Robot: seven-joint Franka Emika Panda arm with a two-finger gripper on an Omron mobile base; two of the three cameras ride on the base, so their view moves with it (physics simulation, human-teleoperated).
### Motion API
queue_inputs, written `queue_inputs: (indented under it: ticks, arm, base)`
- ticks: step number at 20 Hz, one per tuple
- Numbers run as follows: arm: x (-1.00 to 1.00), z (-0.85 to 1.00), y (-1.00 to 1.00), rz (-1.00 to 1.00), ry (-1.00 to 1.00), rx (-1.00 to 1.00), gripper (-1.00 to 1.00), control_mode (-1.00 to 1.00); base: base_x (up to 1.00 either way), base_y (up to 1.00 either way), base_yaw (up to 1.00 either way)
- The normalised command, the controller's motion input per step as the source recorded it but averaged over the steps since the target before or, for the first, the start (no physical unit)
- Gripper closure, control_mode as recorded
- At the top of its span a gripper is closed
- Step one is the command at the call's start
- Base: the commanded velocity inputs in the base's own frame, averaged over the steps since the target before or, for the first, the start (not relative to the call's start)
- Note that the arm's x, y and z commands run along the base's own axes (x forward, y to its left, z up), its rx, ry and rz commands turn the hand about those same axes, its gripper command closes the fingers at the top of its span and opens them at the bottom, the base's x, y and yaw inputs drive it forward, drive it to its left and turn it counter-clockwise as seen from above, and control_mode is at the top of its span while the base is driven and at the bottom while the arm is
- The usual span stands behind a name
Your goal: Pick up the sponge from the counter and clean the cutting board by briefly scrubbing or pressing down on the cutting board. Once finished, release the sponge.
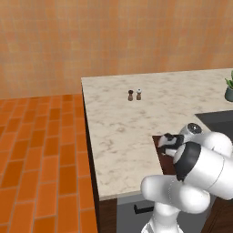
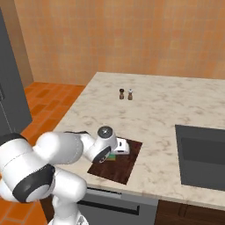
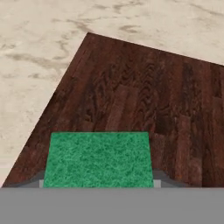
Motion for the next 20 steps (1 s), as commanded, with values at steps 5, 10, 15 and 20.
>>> queue_inputs:
  ticks: [5, 10, 15, 20]
  arm:
    - [0.02, 0.47, 0.71, 0.05, 0.00, 0.01, 1.00, -1.00]
    - [0.00, 0.28, 0.64, 0.10, 0.00, 0.00, 1.00, -1.00]
    - [0.00, -0.02, 0.49, 0.12, 0.00, 0.00, 1.00, -1.00]
    - [0.00, -0.22, 0.50, 0.13, 0.00, 0.00, 1.00, -1.00]
  base:
    - [0.00, 0.00, 0.00]
    - [0.00, 0.00, 0.00]
    - [0.00, 0.00, 0.00]
    - [0.00, 0.00, 0.00]
